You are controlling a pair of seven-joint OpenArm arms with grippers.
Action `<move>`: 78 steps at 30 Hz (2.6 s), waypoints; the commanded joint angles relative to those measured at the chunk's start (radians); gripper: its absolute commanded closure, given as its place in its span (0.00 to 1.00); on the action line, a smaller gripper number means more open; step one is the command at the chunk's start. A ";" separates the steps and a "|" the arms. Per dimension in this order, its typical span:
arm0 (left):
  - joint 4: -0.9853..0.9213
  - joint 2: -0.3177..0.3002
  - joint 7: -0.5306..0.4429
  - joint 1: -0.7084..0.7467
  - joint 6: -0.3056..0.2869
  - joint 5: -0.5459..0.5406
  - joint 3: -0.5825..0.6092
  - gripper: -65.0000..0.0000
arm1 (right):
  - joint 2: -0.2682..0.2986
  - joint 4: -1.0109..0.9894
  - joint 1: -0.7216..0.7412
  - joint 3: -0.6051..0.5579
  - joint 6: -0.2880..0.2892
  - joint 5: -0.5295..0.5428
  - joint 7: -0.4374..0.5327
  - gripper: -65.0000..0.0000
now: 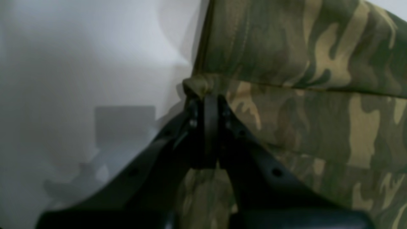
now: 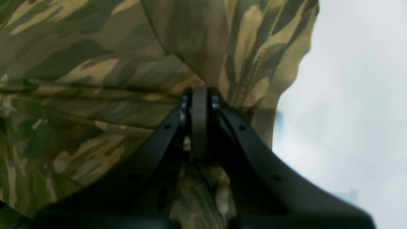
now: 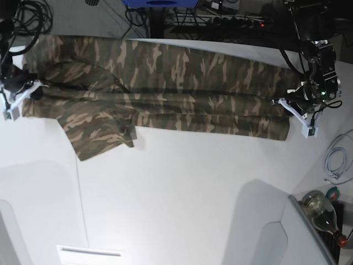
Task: Layout the t-shirt on the table in an organized manner, then fold the t-shirt properly
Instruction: 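Release the shirt with both grippers and raise them, then smooth the shirt's hem end with the right gripper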
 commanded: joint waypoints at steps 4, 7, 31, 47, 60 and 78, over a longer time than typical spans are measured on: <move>-0.035 -0.023 -0.060 -0.014 0.010 0.008 0.028 1.00 | 0.027 -0.005 0.007 0.010 -0.005 -0.008 0.012 1.00; -0.046 -0.023 -0.066 -0.014 0.010 0.008 0.044 1.00 | 0.027 -0.005 0.018 0.010 -0.005 -0.008 0.007 1.00; 0.213 -0.024 0.032 0.026 0.009 -0.002 -0.247 0.00 | 0.001 0.291 0.102 0.063 -0.157 -0.008 -0.130 0.32; 0.152 -0.024 0.032 0.105 -0.122 0.005 -0.496 1.00 | -0.007 -0.502 0.598 -0.414 -0.156 -0.006 0.120 0.30; 0.097 -0.026 0.032 0.104 -0.122 0.007 -0.514 1.00 | -0.060 -0.504 0.598 -0.504 -0.156 -0.005 0.120 0.86; 0.095 -0.039 0.032 0.095 -0.122 0.008 -0.511 1.00 | -0.067 0.534 0.119 -0.214 -0.156 -0.002 -0.361 1.00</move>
